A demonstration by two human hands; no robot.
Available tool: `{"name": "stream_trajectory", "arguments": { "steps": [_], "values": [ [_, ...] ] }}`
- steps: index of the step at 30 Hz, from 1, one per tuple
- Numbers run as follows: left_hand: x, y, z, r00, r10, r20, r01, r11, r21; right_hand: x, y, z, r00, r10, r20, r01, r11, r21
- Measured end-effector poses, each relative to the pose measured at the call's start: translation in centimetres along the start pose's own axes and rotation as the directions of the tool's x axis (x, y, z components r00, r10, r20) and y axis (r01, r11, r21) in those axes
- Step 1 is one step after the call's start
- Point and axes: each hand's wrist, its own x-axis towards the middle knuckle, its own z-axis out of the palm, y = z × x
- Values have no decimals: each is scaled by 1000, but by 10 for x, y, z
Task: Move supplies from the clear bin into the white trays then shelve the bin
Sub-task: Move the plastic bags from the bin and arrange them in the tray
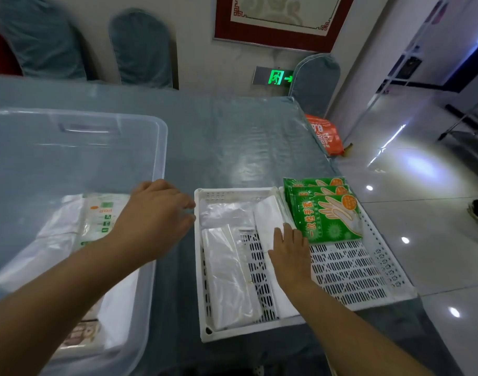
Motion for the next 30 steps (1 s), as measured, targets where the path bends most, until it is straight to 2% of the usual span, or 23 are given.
{"name": "stream_trajectory", "arguments": {
  "steps": [3, 5, 8, 11, 13, 16, 19, 21, 23, 27, 30],
  "values": [
    [1, -2, -2, 1000, 4, 6, -3, 999, -48, -3, 3, 2, 997, -69, -22, 68, 995, -69],
    [2, -4, -7, 1000, 8, -3, -8, 991, -135, -5, 4, 3, 997, -77, 1, 76, 996, -38],
    [2, -18, -25, 993, -63, -99, 32, 958, -286, -4, -1, -2, 999, -44, 16, 43, 999, 9],
    [2, -51, -45, 985, -143, -97, 104, 938, -330, 8, -9, -18, 999, -17, -51, 22, 996, 89],
    [2, -79, -49, 982, -188, -14, 175, 935, -308, 22, -20, -35, 988, -35, -150, 56, 989, 138],
    [-5, -117, -29, 945, -264, 194, 294, 945, -144, 42, -49, -69, 935, -66, -349, 158, 957, 244],
    [-18, -138, 12, 820, -314, 478, 389, 919, -65, 54, -84, -103, 885, -100, -455, 276, 900, 338],
    [-27, -142, 36, 724, -359, 589, 523, 842, -129, 58, -104, -119, 877, -122, -465, 324, 864, 386],
    [-31, -139, 54, 651, -420, 633, 649, 740, -176, 59, -121, -131, 871, -124, -475, 353, 831, 430],
    [-33, -132, 77, 548, -506, 666, 818, 488, -303, 61, -138, -136, 878, -119, -464, 370, 784, 498],
    [-30, -133, 78, 501, -502, 704, 865, 325, -383, 62, -140, -131, 914, -88, -396, 332, 722, 607]
  ]
}}
